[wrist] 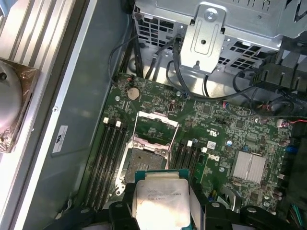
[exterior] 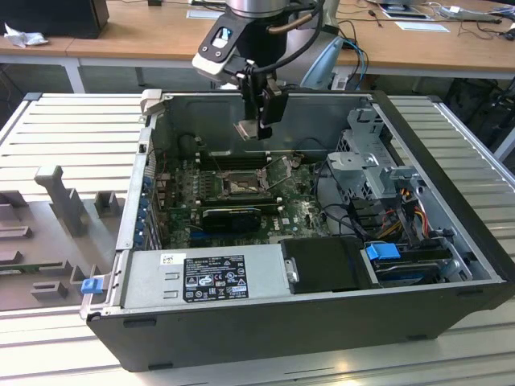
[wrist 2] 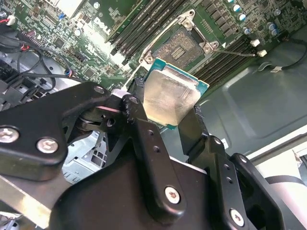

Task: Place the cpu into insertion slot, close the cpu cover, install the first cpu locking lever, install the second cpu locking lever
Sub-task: 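Place the cpu into insertion slot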

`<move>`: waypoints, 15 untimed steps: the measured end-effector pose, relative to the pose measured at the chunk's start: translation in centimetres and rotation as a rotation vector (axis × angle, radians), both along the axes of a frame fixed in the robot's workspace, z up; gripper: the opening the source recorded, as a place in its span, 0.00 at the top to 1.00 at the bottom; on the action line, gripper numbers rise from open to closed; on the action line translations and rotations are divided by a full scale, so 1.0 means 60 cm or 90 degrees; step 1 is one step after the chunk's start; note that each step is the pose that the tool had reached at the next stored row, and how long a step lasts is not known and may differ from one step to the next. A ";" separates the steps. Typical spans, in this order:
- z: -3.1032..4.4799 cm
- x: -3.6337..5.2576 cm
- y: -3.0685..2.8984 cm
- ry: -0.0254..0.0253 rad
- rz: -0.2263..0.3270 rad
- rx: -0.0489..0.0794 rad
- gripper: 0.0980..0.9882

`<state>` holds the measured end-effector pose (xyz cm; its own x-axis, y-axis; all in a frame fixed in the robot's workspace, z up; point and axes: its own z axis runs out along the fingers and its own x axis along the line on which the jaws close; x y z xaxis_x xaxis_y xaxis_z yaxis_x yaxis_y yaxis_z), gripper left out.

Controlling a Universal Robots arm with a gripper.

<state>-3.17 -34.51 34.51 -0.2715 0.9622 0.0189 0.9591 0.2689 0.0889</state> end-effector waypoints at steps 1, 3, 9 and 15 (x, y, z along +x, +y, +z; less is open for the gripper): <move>0.000 0.000 0.0000 0.0000 -0.002 0.000 0.52; -0.002 0.000 0.0000 0.0000 -0.004 0.000 0.52; -0.004 0.000 0.0000 0.0000 -0.011 0.000 0.52; -0.006 0.000 0.0000 0.0000 -0.016 0.000 0.52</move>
